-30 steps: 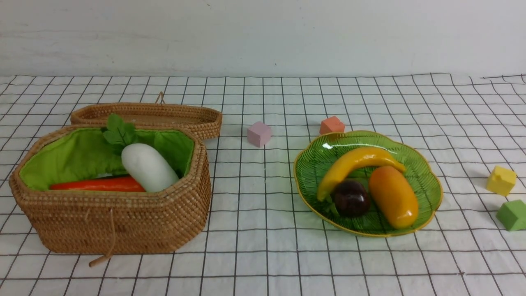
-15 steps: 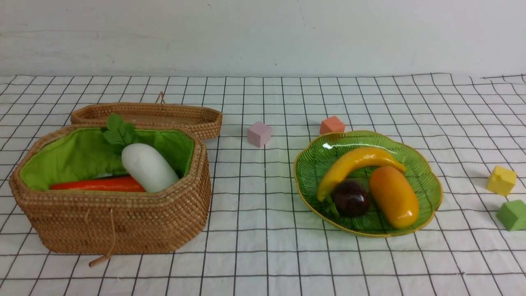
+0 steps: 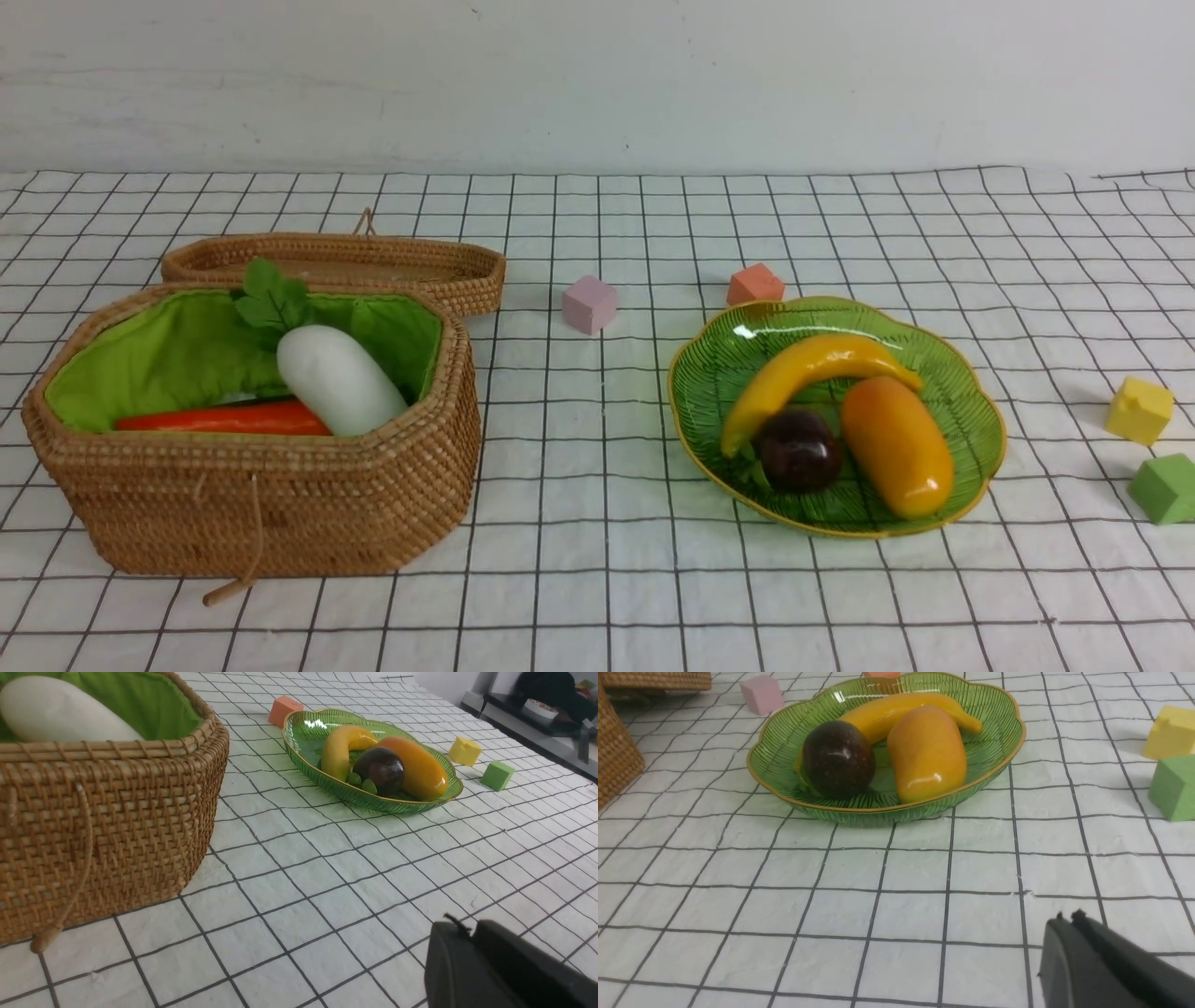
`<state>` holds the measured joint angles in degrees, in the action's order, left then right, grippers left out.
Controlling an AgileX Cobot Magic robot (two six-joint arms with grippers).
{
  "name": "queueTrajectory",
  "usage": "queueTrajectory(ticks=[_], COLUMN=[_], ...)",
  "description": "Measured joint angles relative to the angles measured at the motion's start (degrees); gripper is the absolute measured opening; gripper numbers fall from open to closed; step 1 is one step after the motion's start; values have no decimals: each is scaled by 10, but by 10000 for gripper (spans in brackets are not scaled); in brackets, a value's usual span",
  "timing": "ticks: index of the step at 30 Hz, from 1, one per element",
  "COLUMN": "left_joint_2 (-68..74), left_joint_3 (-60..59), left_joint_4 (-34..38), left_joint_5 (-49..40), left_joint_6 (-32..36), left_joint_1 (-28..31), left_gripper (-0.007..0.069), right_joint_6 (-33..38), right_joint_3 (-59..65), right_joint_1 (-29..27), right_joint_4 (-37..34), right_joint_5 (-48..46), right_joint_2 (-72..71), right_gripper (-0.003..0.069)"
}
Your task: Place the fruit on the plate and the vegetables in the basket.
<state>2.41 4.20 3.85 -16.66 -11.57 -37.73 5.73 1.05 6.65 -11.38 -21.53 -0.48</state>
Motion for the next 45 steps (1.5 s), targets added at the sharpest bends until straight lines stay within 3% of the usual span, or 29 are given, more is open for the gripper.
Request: queueTrajectory(ticks=[17,20,23,26,27,28,33,36,45], left_joint_2=[0,0,0,0,0,-5,-29,-29,-29], left_joint_3=[-1,-15,-32,-47,-48,-54,-58,-60,-60], left_joint_4=[1,-8,-8,11,12,19,23,25,27], left_joint_5=[0,33,95,139,141,144,45,-42,-49], left_joint_6=[0,8,19,21,21,21,32,39,38], left_joint_1=[0,2,48,146,153,208,312,329,331], left_gripper=[61,61,62,48,45,12,-13,-13,-13], right_joint_6=[0,0,0,0,0,0,0,0,0], right_joint_3=[0,0,0,0,0,0,0,0,0], right_joint_1=[0,0,0,0,0,0,0,0,0], right_joint_4=[0,0,0,0,0,0,0,0,0], right_joint_5=[0,0,0,-1,-1,-1,-1,-1,-1], right_joint_2=[0,0,0,0,0,0,0,-1,-1], right_gripper=[8,10,14,17,17,18,23,27,38])
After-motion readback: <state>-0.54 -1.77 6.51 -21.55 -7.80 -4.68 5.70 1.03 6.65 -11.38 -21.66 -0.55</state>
